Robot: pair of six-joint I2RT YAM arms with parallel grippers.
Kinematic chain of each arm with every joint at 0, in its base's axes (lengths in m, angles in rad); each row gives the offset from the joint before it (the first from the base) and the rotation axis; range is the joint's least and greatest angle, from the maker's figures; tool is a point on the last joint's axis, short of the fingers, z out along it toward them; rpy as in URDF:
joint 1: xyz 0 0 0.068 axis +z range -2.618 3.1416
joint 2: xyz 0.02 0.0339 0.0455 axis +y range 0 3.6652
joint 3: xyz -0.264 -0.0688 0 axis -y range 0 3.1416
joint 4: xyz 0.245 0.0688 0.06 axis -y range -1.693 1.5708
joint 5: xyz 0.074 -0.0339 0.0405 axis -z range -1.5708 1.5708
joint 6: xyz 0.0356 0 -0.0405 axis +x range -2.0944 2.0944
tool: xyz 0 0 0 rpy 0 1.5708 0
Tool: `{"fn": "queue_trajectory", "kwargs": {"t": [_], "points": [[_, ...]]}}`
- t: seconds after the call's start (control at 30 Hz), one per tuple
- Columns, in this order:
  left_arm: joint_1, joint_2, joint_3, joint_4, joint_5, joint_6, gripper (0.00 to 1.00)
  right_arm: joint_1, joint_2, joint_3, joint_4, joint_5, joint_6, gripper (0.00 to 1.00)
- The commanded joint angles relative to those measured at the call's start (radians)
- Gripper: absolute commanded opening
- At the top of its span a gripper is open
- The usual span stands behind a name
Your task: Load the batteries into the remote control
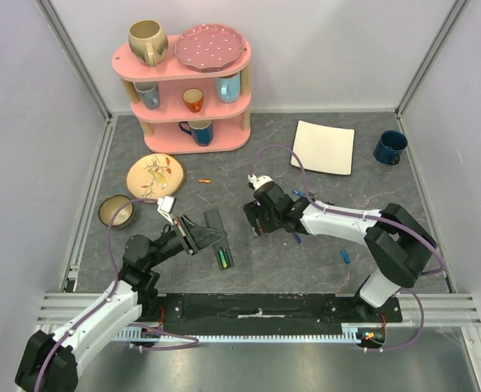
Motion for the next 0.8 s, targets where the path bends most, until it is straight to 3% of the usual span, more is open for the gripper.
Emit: {"fn": "queue_trajectory", "kwargs": {"t": [0.0,0.27,0.77], "points": [[0.005,-0.021,0.0,-0.003,0.011,0.026,0.02,-0.001,0.02,0.054,0.052,0.095,-0.002,0.81],[0.007,-0.038,-0.003,-0.003,0.02,0.015,0.02,-0.026,0.176,0.185,0.022,0.112,-0.089,0.78],[0.007,-0.029,0.013,-0.014,0.032,0.043,0.02,-0.089,0.207,0.187,0.038,0.012,-0.143,0.72]]}}
